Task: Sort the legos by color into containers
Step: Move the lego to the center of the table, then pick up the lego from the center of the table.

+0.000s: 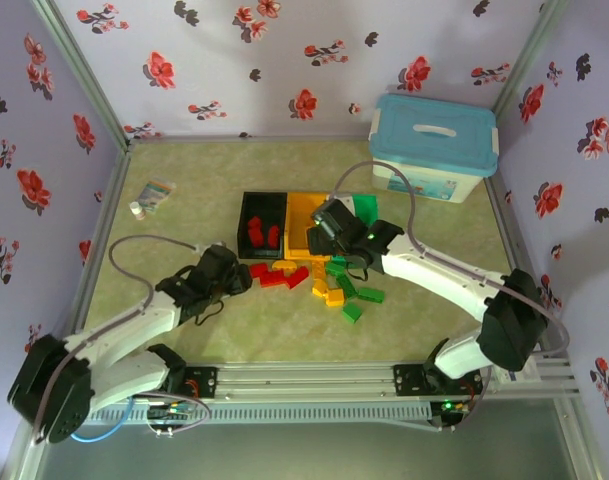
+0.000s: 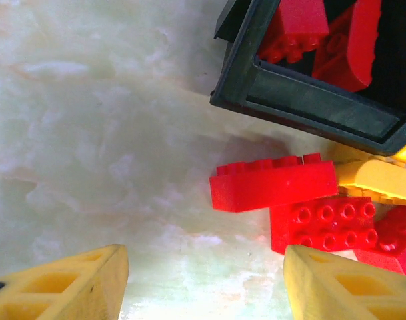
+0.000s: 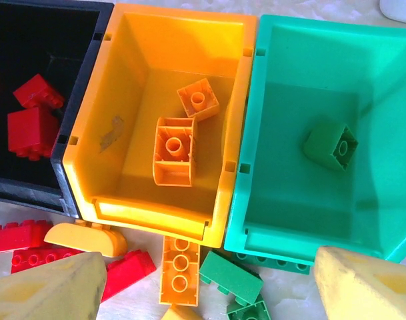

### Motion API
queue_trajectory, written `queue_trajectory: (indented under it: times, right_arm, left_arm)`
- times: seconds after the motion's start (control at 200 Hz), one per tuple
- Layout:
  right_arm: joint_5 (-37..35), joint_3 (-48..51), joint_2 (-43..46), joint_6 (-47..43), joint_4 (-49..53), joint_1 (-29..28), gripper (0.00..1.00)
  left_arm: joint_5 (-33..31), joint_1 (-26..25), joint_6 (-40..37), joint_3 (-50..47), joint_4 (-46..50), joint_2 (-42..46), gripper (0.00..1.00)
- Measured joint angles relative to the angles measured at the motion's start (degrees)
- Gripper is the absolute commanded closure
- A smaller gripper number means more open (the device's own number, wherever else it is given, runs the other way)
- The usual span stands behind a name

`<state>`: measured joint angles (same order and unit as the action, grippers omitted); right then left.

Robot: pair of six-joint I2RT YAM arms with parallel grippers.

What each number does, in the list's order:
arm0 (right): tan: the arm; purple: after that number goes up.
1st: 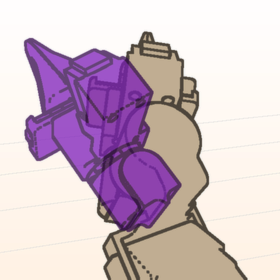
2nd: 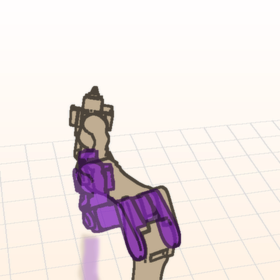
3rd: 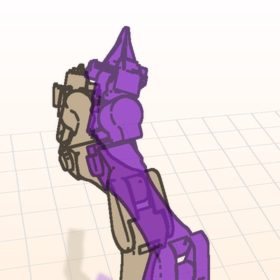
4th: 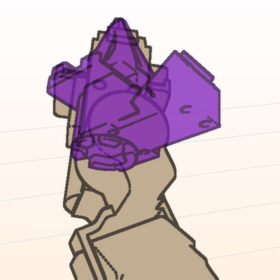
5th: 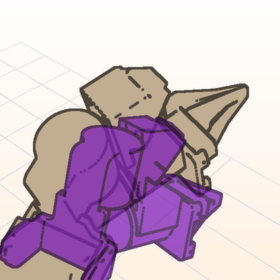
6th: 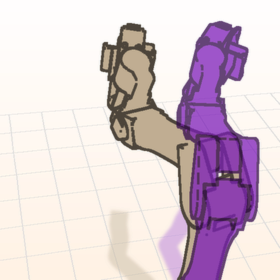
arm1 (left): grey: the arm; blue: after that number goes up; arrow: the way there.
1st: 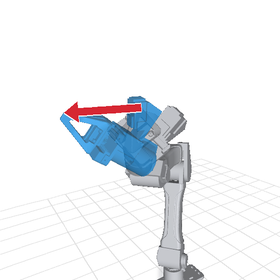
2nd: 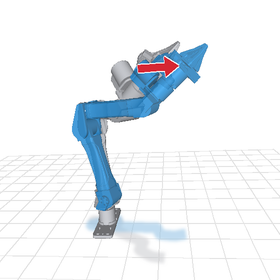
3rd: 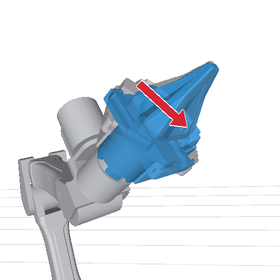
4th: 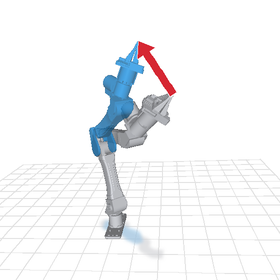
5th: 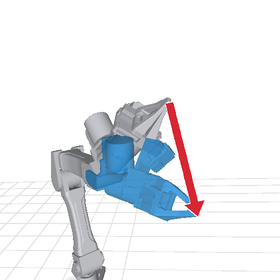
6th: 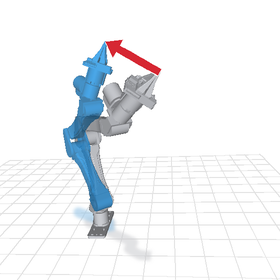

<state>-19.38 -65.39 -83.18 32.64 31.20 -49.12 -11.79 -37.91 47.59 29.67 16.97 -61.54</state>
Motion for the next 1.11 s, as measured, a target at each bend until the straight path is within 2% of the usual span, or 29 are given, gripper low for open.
queue_trajectory:
  times: [0.26,0.59,0.825,1.105]
  right_arm:
    - [0.07,2.60,2.69,0.63,-0.13,0.00,0.18]
    - [-0.33,4.68,5.31,0.66,-0.15,0.00,0.18]
    - [-0.35,4.68,5.29,0.63,-0.20,0.02,0.18]
    - [-0.20,4.68,4.98,0.87,-1.18,0.02,0.18]
  left_arm:
    - [2.40,0.87,-3.69,10.25,-2.01,-15.32,0.39]
    - [2.95,1.84,-4.92,11.63,-2.56,-20.63,0.41]
    - [3.02,2.29,-4.42,9.86,-4.85,-20.39,0.42]
    - [1.33,2.12,-0.33,2.71,-4.17,-11.82,0.44]
